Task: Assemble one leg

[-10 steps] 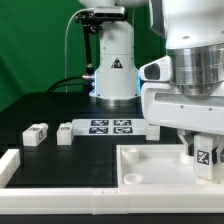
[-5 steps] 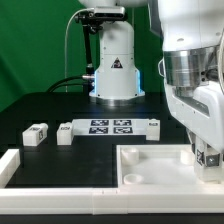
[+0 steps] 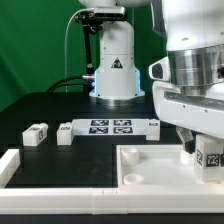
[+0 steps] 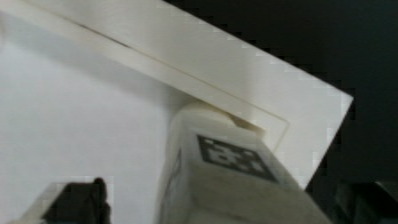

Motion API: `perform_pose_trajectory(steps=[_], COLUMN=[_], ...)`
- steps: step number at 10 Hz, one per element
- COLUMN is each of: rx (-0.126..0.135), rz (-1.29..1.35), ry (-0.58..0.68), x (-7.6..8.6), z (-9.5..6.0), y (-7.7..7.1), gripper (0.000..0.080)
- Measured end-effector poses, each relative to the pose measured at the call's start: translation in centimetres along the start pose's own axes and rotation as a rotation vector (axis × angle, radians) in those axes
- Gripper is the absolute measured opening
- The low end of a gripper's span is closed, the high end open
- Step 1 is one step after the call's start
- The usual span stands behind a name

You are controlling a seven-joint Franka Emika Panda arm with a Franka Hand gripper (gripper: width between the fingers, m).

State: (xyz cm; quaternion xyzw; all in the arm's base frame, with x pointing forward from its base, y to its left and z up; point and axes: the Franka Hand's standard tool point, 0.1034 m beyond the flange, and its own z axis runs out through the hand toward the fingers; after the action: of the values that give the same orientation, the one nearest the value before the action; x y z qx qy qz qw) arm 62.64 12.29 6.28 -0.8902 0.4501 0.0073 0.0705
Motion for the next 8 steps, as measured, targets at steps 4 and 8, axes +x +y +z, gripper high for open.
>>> perform_pose_trajectory(steps=[4, 8], rx=[-0.026, -0.053], rz=[-0.427, -0.915], ry=[0.016, 0.024], x=[-0.3, 0.2], z=[0.32, 0.17], y=[0.05, 0.2], gripper=[0.0649, 0.0649])
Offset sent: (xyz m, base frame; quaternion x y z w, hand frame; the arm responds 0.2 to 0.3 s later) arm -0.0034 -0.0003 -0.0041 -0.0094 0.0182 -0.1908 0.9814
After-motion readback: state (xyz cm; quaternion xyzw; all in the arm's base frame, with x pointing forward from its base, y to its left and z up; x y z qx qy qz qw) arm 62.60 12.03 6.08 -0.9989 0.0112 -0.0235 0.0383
